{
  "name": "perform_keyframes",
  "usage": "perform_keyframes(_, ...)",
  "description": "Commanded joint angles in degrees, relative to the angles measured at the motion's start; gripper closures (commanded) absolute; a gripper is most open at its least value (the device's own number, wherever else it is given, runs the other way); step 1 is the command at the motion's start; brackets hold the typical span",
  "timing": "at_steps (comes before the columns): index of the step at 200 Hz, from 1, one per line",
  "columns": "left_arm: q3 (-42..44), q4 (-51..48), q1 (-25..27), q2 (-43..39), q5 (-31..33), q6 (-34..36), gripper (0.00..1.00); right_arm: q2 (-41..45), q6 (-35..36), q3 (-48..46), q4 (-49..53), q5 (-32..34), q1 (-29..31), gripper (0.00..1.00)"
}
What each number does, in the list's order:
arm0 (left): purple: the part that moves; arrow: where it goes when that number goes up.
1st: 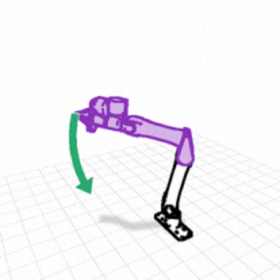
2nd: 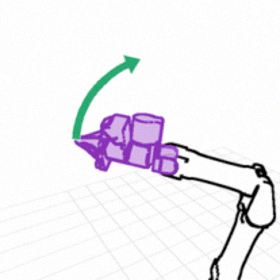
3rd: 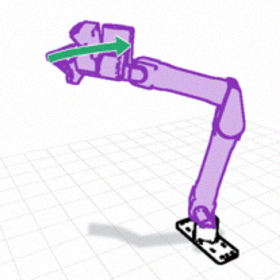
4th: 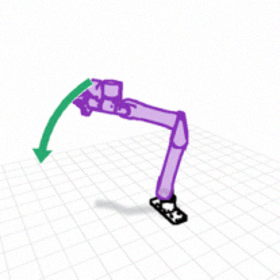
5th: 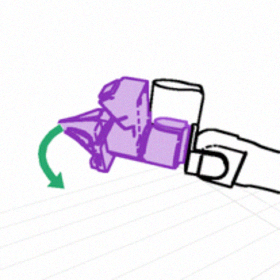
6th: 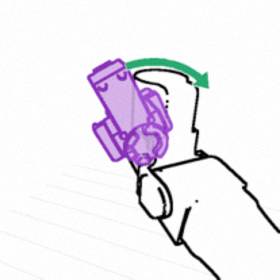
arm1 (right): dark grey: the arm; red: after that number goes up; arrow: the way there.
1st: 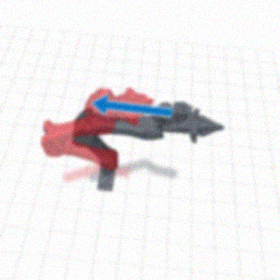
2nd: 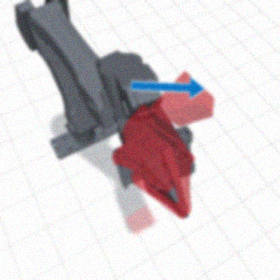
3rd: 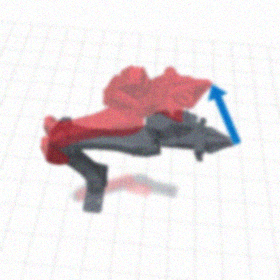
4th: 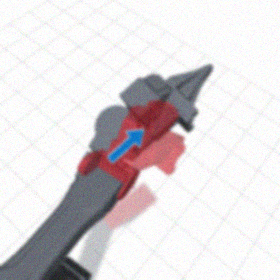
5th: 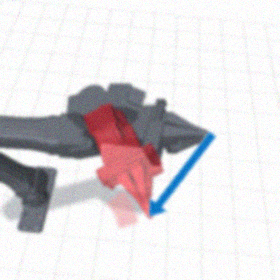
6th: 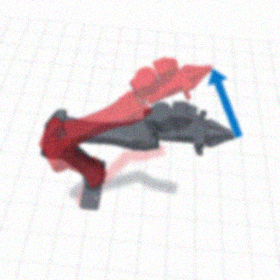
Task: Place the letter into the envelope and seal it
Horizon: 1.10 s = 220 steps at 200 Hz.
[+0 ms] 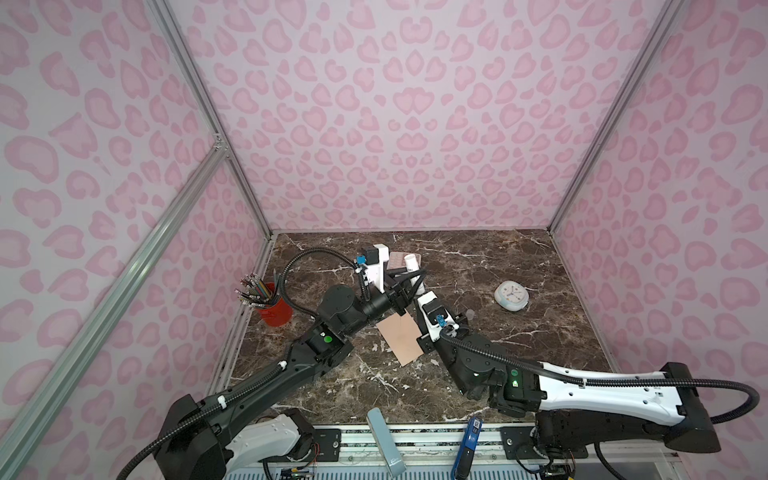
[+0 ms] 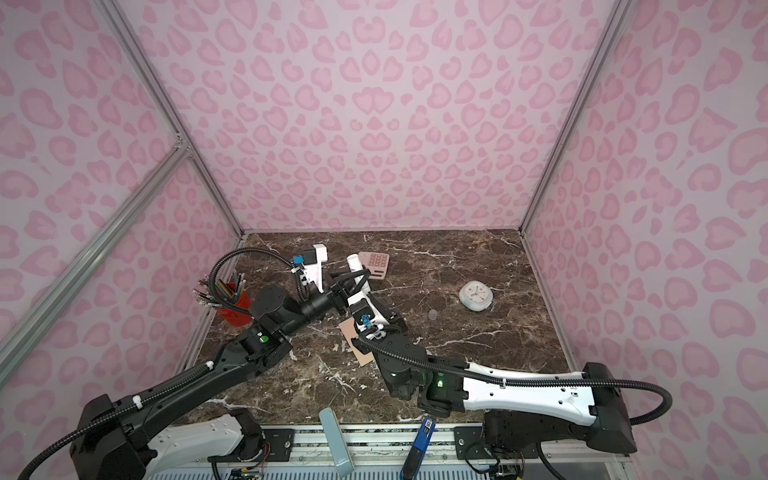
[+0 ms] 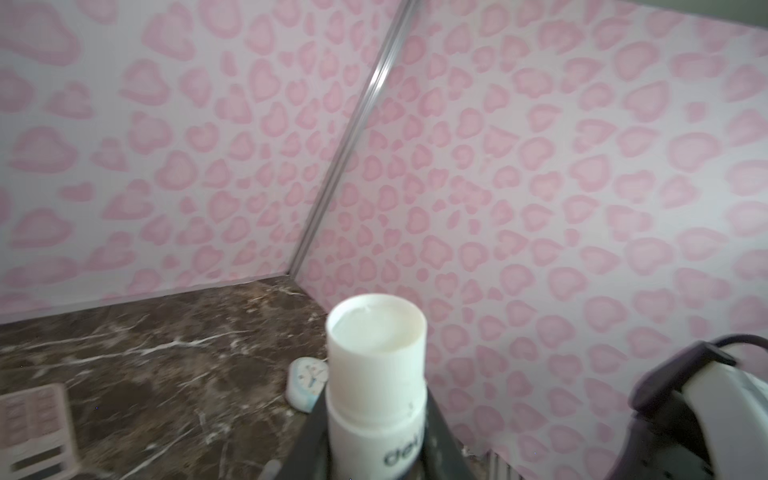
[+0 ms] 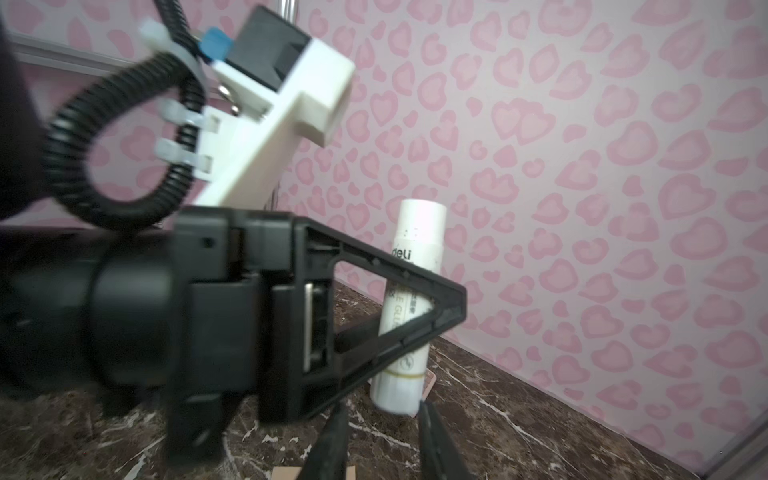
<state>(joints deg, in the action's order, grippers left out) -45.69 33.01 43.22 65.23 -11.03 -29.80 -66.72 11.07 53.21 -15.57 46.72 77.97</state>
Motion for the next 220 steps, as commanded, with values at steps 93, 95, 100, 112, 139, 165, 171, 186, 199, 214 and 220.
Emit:
perform_keyframes(93,-3.8,-5.0,-3.0,-0.6,-5.1,0.6,0.96,15.0,-14.2,-13.3,4.2,-41.6,-18.6,0.62)
perform_keyframes(95,-3.8,-4.8,-3.1,-0.6,-5.9,0.5,0.96,15.1,-14.5,-13.4,4.1,-42.8,-19.0,0.62)
perform_keyframes(100,-3.7,-3.9,-3.3,-0.5,-7.8,0.2,0.96,15.4,-15.2,-13.9,3.7,-45.3,-20.3,0.62)
perform_keyframes(112,-3.4,-1.2,-3.7,-0.2,-12.4,-0.8,0.96,15.6,-17.2,-14.4,2.4,-51.4,-23.3,0.62)
perform_keyframes(139,-3.0,2.5,-4.0,0.7,-20.1,-2.0,0.96,14.8,-21.4,-15.3,-3.3,-62.5,-27.8,0.61)
perform_keyframes(165,-2.8,4.4,-4.1,1.4,-25.0,-2.9,0.96,12.9,-24.3,-14.6,-7.2,-70.6,-30.5,0.57)
perform_keyframes(171,-2.8,4.7,-4.0,1.6,-25.8,-3.2,0.96,12.4,-24.5,-14.2,-7.5,-72.2,-30.8,0.56)
perform_keyframes(186,-2.7,5.4,-4.1,1.9,-27.2,-3.6,0.96,11.4,-24.7,-13.2,-8.1,-74.7,-31.0,0.55)
perform_keyframes(199,-2.6,5.4,-4.1,1.9,-27.7,-3.6,0.96,10.9,-24.8,-12.5,-8.3,-75.8,-31.1,0.54)
perform_keyframes(214,-2.6,5.4,-4.1,2.0,-28.1,-3.7,0.96,10.5,-24.9,-12.3,-8.6,-76.3,-31.3,0.55)
perform_keyframes(220,-2.6,5.4,-4.0,2.1,-28.2,-3.8,0.96,10.4,-25.2,-12.3,-8.8,-76.5,-31.5,0.55)
